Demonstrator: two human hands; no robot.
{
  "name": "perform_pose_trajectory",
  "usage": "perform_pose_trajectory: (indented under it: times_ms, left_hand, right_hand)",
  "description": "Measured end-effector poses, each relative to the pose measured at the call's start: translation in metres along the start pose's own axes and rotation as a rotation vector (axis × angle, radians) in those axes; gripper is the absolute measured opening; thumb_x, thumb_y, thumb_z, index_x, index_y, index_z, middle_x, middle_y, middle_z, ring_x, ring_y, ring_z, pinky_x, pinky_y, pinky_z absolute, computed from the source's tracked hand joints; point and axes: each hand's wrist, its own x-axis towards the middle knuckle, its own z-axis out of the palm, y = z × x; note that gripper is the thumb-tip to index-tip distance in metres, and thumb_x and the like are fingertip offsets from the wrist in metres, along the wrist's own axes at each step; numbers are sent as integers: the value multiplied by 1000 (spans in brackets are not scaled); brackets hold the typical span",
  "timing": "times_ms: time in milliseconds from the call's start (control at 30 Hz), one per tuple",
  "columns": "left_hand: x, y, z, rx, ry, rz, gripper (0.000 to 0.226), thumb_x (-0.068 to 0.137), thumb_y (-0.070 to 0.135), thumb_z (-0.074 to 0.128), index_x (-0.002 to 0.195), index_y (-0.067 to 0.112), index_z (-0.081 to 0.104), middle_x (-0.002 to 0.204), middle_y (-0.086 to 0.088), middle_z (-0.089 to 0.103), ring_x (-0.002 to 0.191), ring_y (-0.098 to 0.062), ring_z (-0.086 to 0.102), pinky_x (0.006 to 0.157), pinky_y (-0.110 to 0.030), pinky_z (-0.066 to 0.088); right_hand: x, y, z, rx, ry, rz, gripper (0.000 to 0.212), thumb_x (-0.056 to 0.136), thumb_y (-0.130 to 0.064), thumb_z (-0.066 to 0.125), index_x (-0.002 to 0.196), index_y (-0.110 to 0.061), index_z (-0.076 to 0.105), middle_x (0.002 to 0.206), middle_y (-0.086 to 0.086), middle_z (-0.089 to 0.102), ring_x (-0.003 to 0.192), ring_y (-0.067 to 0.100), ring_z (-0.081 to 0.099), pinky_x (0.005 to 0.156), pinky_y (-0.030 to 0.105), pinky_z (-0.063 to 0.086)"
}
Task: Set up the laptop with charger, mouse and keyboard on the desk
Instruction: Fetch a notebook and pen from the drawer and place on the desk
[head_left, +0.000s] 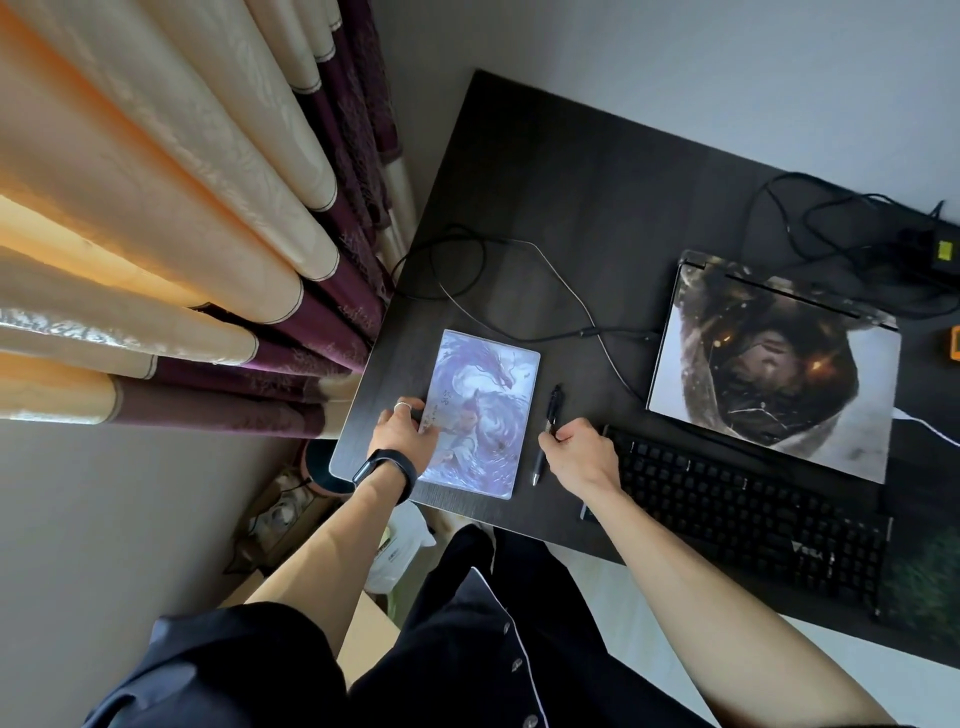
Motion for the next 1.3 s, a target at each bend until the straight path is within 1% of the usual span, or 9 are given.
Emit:
perform_pose_trajectory:
  times_ms: [167, 300, 400, 700, 900, 1000, 1100, 1200, 1300]
  left_hand:
    - [-12, 8, 0, 89, -11, 60, 37, 89, 25, 54, 126, 22, 50, 126, -8, 45, 110, -30, 54, 100, -40, 44]
    - [-28, 33, 9, 158, 9, 154, 43, 92, 25, 54, 134, 21, 49, 138, -8, 40, 127, -28, 40, 103, -37, 38]
    - [-43, 57, 27, 154, -13, 238, 42, 92, 24, 53, 134, 22, 50, 143, -4, 39, 129, -25, 41, 103, -35, 38]
    - [-102, 124, 121, 328, -119, 523, 46, 92, 28, 52, 137, 22, 48, 143, -3, 42, 131, -27, 38, 108, -37, 36]
    - [-151, 150, 194, 468, -37, 658, 63, 88, 38, 56, 147, 27, 38, 160, -5, 21, 142, -28, 28, 115, -41, 29]
    - [-167, 153, 225, 574, -41, 643, 70, 87, 44, 56, 151, 34, 29, 162, -4, 13, 146, -30, 19, 118, -46, 22]
    - [-180, 152, 248, 634, -46, 524, 74, 88, 50, 52, 152, 43, 15, 164, 1, 0, 150, -27, 5, 118, -48, 16]
    - [-185, 147, 256, 653, -46, 425, 75, 91, 54, 48, 152, 47, 5, 164, 5, -9, 150, -23, -4, 119, -50, 13]
    - [-186, 145, 259, 700, -35, 405, 76, 92, 55, 45, 151, 49, -2, 163, 7, -11, 150, -21, -8, 119, -50, 11]
  right_hand:
    - [-23, 18, -20, 148, 22, -44, 25, 86, -49, 54, 100, -29, 59, 87, -9, 74, 94, 19, 70, 90, 36, 54]
    - [-41, 42, -39, 248, 66, -75, 17, 88, -44, 59, 98, -31, 61, 88, -12, 72, 90, 18, 72, 89, 38, 55]
    - [-53, 63, -55, 296, 92, -86, 7, 91, -39, 62, 93, -32, 61, 87, -12, 71, 87, 19, 73, 87, 39, 56]
    - [-70, 160, -115, 278, 192, -97, 18, 96, -33, 61, 109, -22, 66, 96, -12, 68, 91, 9, 65, 82, 23, 47]
    - [-63, 258, -152, 135, 285, -126, 25, 96, -35, 61, 119, -25, 62, 124, -4, 58, 115, 17, 56, 95, 29, 48]
    - [-57, 301, -166, 6, 272, -107, 42, 96, -40, 59, 135, -26, 54, 145, 0, 46, 130, 24, 44, 100, 35, 45]
    - [-51, 333, -171, -149, 207, -102, 60, 96, -46, 54, 152, -33, 35, 165, 3, 18, 148, 30, 22, 113, 41, 36]
    - [-47, 350, -173, -288, 124, -138, 68, 97, -50, 47, 157, -39, 18, 169, 3, -2, 153, 33, 7, 121, 43, 22]
    - [-45, 363, -175, -294, 48, -167, 71, 97, -52, 46, 158, -40, 12, 168, 1, -12, 155, 29, 0, 123, 43, 19]
